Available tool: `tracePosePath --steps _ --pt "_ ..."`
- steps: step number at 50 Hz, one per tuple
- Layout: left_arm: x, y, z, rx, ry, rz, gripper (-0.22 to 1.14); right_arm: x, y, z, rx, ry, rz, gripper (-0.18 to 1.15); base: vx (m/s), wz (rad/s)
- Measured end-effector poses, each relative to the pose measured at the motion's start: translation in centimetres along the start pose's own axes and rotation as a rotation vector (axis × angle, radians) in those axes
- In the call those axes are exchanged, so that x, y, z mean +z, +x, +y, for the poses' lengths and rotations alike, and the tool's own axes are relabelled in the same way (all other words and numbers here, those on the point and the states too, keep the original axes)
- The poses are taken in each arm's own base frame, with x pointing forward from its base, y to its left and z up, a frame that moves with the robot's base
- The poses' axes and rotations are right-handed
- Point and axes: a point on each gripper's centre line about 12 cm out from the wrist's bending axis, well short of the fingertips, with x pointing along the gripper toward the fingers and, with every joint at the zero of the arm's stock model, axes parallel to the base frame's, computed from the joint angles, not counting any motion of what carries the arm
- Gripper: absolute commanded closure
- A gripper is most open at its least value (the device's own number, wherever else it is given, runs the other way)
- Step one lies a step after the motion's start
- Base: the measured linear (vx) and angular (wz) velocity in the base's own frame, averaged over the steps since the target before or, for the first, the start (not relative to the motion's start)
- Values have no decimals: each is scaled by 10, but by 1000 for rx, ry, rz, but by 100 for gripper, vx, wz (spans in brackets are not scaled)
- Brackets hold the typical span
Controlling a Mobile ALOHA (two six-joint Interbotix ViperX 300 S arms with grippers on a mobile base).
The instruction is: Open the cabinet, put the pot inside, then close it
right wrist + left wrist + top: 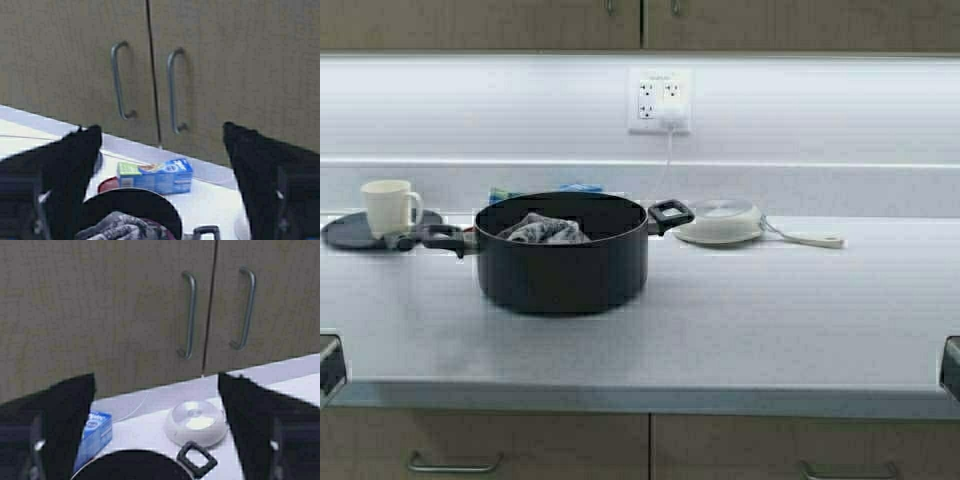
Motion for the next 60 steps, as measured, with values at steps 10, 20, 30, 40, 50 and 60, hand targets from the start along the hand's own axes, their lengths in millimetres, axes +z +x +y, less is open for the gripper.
tracePosePath --steps 10,20,30,40,50,60 --pt "-6 60 -27 -75 26 -19 -10 -9 71 22 59 -41 31 -5 1 0" --pt "-19 114 -45 -5 30 -73 -10 -20 123 13 -45 -5 7 -5 0 0" --pt "-37 143 -40 169 -21 -106 -10 -23 146 7 -221 -9 -31 -5 0 0" --pt "-53 154 -45 197 -45 -90 -10 -22 161 16 -306 -87 -4 -5 0 0" --pt "-59 166 -47 197 -47 -85 -10 -26 174 16 -330 3 0 -5 0 0" --pt "-65 192 -51 202 -48 -98 -10 -33 193 5 -364 7 -1 -4 0 0"
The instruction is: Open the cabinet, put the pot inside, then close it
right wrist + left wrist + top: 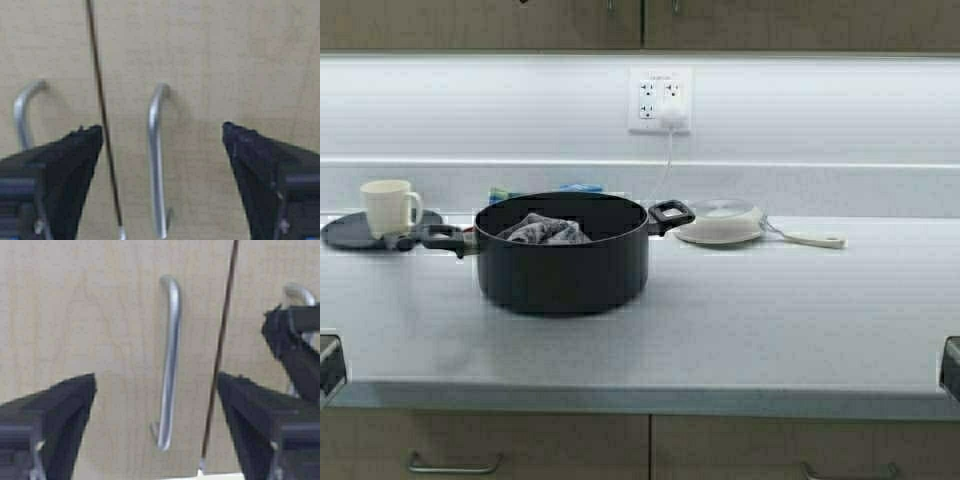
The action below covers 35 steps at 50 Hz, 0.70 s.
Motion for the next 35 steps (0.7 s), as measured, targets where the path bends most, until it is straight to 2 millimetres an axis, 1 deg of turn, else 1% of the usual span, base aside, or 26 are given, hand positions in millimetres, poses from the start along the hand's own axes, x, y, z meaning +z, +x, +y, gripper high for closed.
tracePosePath --steps 5,11,16,19,20,22,24,26,28,30,31,32,33,35 --pt "-5 12 -4 3 -2 -6 -10 -2 12 -7 -25 0 -4 -4 0 0" --pt "-8 19 -7 6 -7 -16 -10 -3 19 -8 -32 1 -6 -4 0 0" --pt "-13 24 -4 18 -5 -14 -8 -3 25 -8 -26 6 2 -3 -1 0" --pt "-14 27 0 26 -2 -16 -4 -3 28 -7 -24 8 4 2 -3 -1" --pt "-15 27 0 28 1 -16 0 -3 28 -7 -23 9 3 6 -4 -2" --pt "-16 29 1 31 12 -16 9 -2 29 -6 -21 12 3 18 -4 -2" --pt "-17 30 3 34 19 -15 25 -2 30 -7 -24 12 2 36 -4 -1" --pt "-16 31 6 43 20 -16 46 -2 31 -8 -25 12 4 59 -5 -1" --pt "-17 32 9 47 22 -15 72 -2 32 -7 -16 14 9 85 -5 -2" --pt "-17 32 8 42 22 -11 95 -2 32 -6 -7 15 13 105 -4 0" --pt "-18 31 6 35 14 -3 104 -3 31 -5 -2 13 15 110 -4 2" --pt "-18 31 4 31 9 0 108 -3 32 -5 0 11 18 111 -3 2" --pt "-20 30 3 26 13 7 108 -3 32 -4 5 14 20 109 -3 1" --pt "-20 30 4 25 18 15 100 -4 31 -4 8 11 26 96 -2 -1"
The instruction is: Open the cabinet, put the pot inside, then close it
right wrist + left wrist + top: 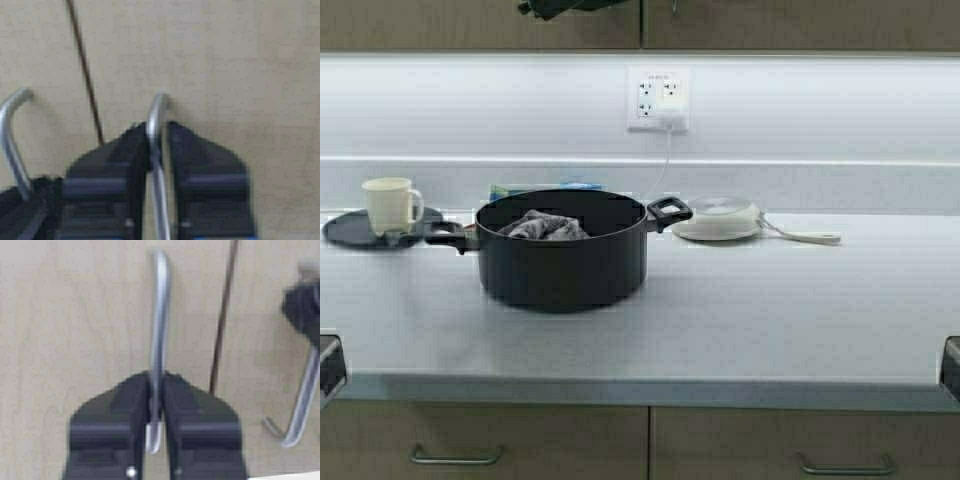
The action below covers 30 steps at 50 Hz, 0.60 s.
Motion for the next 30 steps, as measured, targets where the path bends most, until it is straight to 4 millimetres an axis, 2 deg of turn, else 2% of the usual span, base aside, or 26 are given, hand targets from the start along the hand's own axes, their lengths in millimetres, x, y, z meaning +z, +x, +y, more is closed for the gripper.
tracePosePath --steps 3,5,9,12,30 --pt "2 0 3 -1 3 7 85 1 -2 0 4 -3 2 85 -1 0" --pt "1 -3 3 -6 3 17 81 1 -4 -1 6 -3 6 87 0 0" --pt "3 -10 2 -18 3 32 86 4 -13 -4 10 -3 10 93 0 0" --pt "7 -18 1 -31 4 48 89 5 -21 -7 19 -6 22 94 0 0" --pt "38 -82 17 -132 -2 206 88 19 -100 -20 192 1 165 92 -1 0"
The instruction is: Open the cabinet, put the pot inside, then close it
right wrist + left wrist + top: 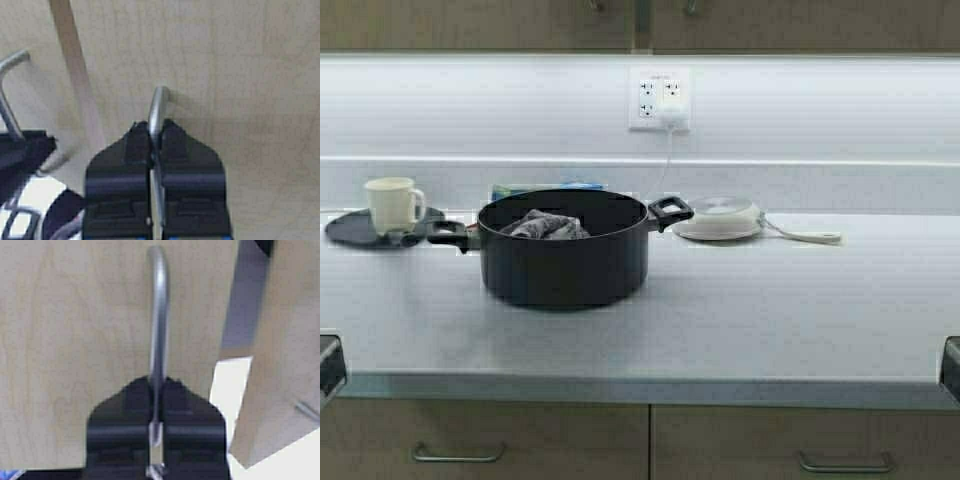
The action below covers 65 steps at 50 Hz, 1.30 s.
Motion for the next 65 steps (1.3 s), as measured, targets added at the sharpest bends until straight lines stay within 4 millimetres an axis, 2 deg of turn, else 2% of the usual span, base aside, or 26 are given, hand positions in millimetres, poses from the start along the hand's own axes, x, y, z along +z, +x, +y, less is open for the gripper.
tracePosePath --steps 6,16,29,43,45,48,54,57,60,65 --pt "3 -18 4 -36 8 53 88 -3 -18 -2 43 -29 35 92 -7 -3" --pt "7 -44 22 -48 31 113 88 -5 -38 -14 85 -58 89 92 -10 -4" --pt "15 -80 57 -15 55 175 88 -5 -72 -38 99 -116 141 92 -13 -5" --pt "19 -118 94 72 35 208 85 -7 -107 -77 -9 -151 124 89 -14 -5" --pt "18 -122 99 87 34 207 80 -7 -109 -83 -29 -150 123 84 -15 1" --pt "18 -127 105 106 42 206 63 -7 -112 -90 -57 -148 121 64 -14 3" --pt "16 -132 109 106 107 243 8 -10 -115 -101 -85 -141 146 14 -12 8" --pt "18 -135 110 101 143 253 -16 -11 -119 -105 -83 -150 173 -2 -8 11" --pt "25 -141 107 89 163 244 -17 -12 -125 -105 -69 -163 199 -3 -6 11" --pt "36 -150 96 43 191 240 0 -11 -140 -100 -31 -196 232 4 -5 7"
